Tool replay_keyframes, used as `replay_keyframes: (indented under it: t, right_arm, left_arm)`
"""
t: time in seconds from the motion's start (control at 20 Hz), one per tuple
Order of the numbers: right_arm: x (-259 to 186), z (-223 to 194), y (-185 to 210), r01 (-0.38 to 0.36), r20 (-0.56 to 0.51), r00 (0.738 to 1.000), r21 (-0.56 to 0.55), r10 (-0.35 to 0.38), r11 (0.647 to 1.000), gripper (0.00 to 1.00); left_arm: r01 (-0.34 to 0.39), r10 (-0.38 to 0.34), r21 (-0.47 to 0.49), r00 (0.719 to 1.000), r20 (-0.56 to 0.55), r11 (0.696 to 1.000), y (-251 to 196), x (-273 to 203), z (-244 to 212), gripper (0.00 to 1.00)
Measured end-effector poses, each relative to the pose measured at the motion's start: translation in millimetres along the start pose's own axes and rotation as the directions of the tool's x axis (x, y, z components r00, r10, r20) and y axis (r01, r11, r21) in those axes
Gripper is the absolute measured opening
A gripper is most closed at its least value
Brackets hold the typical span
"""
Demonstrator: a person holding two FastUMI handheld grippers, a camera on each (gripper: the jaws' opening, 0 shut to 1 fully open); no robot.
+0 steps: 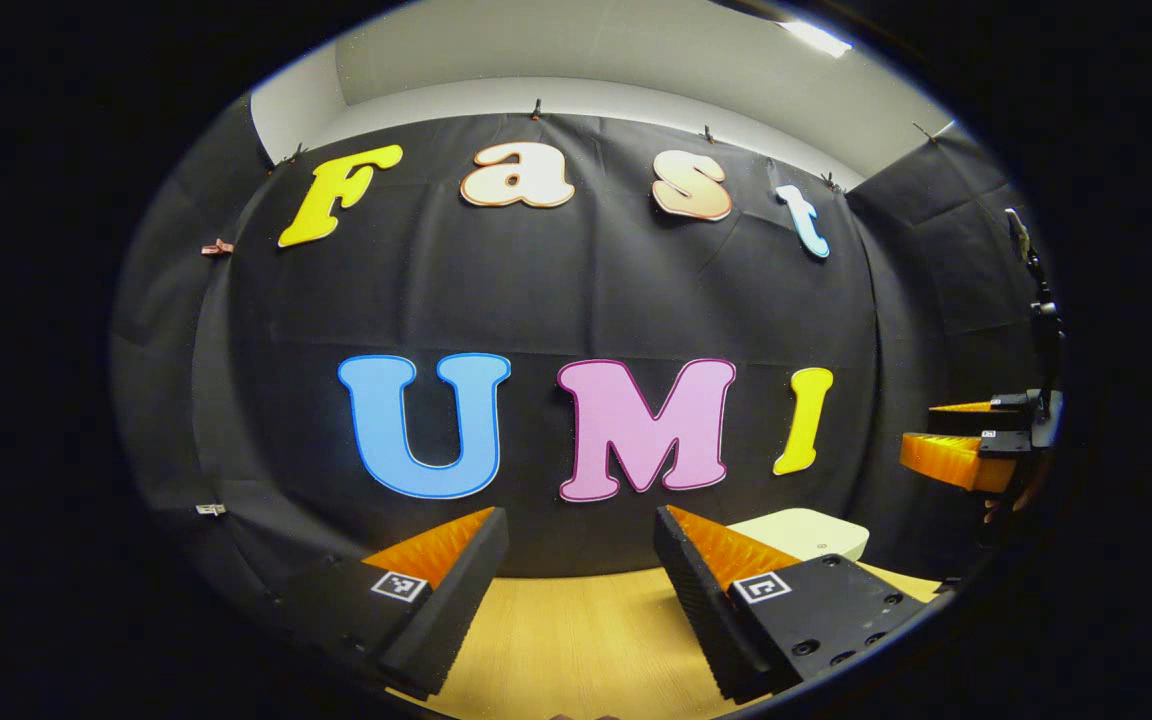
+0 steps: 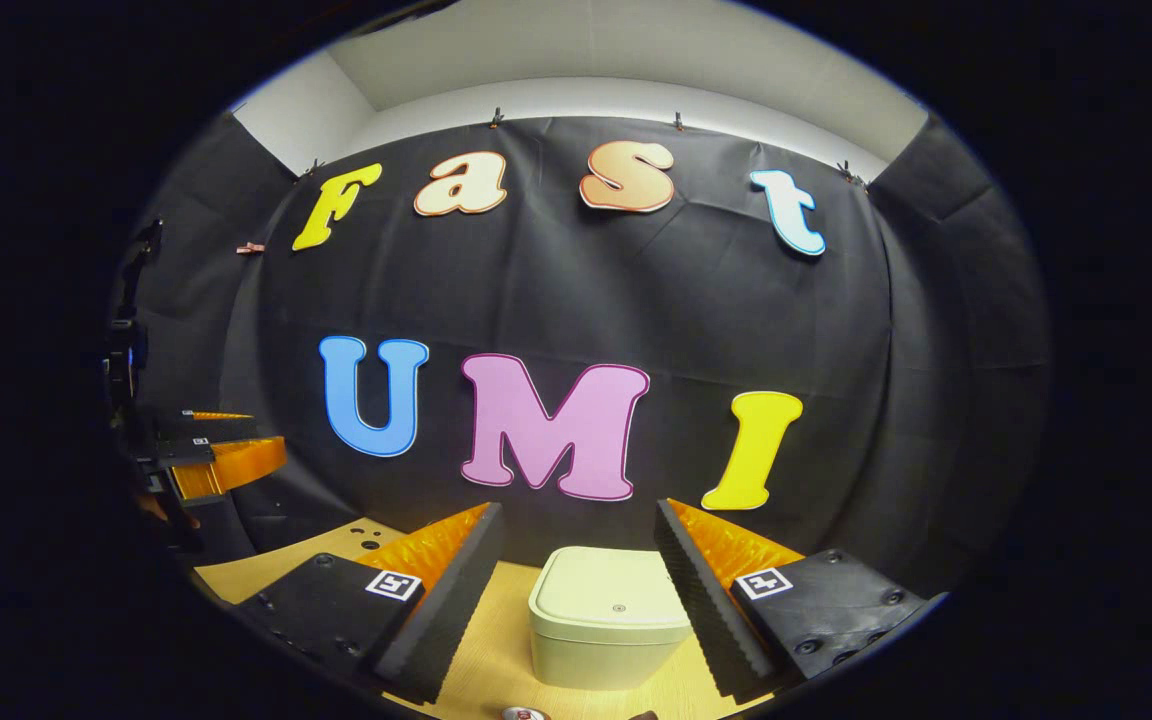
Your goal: Press the lid of the desktop garbage bin to open it, pick up the crumpled paper on the desktop and throw it into the bin, then pick up the pop can on the desktop and drop it into the bin, and finally close the garbage bin lid.
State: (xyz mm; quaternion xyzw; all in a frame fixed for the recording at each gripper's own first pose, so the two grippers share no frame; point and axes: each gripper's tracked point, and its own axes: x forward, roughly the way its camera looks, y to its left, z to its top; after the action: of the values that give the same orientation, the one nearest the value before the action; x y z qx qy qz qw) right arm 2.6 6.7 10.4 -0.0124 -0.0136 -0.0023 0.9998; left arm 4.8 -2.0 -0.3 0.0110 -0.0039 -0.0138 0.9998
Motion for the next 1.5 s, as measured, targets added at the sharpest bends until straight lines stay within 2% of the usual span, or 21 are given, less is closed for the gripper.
replay_keyframes:
  t: [0.25,0.35,0.5,0.55,0.65,0.7,0.75,0.8,0.85,0.95,1.1,1.35,1.5]
  right_arm:
    - [2.7,-1.7,-0.3,-0.005,-0.011,1.000,0.008,0.006,1.000,0.98]
    - [7.0,-5.1,-4.3,0.009,-0.024,1.000,-0.006,-0.010,1.000,0.94]
    - [11.9,-13.7,-3.4,0.003,-0.059,0.998,-0.019,-0.004,1.000,0.46]
    - [16.6,-18.4,1.2,-0.023,-0.077,0.997,-0.014,0.022,1.000,0.46]
    - [19.1,-17.9,-1.0,-0.012,-0.079,0.997,-0.014,0.011,1.000,0.22]
    - [19.8,-18.1,-0.8,-0.034,-0.073,0.997,-0.016,0.033,0.999,0.06]
    - [21.7,-20.9,2.7,-0.050,-0.070,0.996,-0.041,0.047,0.998,0.08]
    - [20.4,-20.1,-1.1,-0.036,-0.069,0.997,-0.077,0.030,0.996,0.07]
    - [27.3,-22.1,1.6,-0.066,-0.076,0.995,-0.089,0.059,0.994,0.06]
    - [36.4,-35.0,0.8,-0.082,-0.123,0.990,-0.071,0.073,0.994,0.05]
    - [60.0,-54.8,-16.0,-0.068,-0.200,0.978,-0.039,0.059,0.997,0.05]
    - [91.9,-111.0,-31.9,-0.095,-0.357,0.929,0.013,0.094,0.995,0.05]
    - [103.3,-145.9,-37.5,-0.095,-0.459,0.880,0.084,0.124,0.992,0.05]
  left_arm:
    - [-0.001,0.001,-0.004,1.000,-0.005,1.000,0.1,1.6,-1.9,0.95]
    - [0.002,-0.002,-0.008,1.000,-0.013,1.000,-0.6,2.3,-3.9,0.95]
    - [0.005,-0.005,-0.005,1.000,-0.015,1.000,-1.2,4.0,-5.0,0.95]
    - [0.006,-0.006,-0.005,1.000,-0.014,1.000,-1.1,4.6,-3.6,0.95]
    - [0.006,-0.006,-0.008,1.000,-0.014,1.000,-1.1,6.7,-5.9,0.95]
    - [0.004,-0.004,-0.009,1.000,-0.015,1.000,-1.0,7.1,-5.9,0.95]
    - [0.002,-0.002,-0.010,1.000,-0.015,1.000,0.2,7.1,-5.2,0.95]
    - [-0.001,0.000,-0.010,1.000,-0.015,1.000,0.2,8.0,-6.0,0.95]
    - [-0.002,0.002,-0.011,1.000,-0.015,1.000,0.4,8.1,-5.5,0.95]
    - [-0.009,0.009,-0.010,1.000,-0.016,1.000,2.3,8.9,-6.5,0.95]
    - [-0.019,0.019,-0.007,1.000,-0.013,1.000,4.7,10.5,-6.9,0.95]
    - [-0.042,0.042,-0.021,0.999,-0.017,0.999,10.7,16.5,-10.8,0.95]
    - [-0.057,0.056,-0.014,0.998,-0.022,0.998,13.5,19.7,-13.2,0.95]
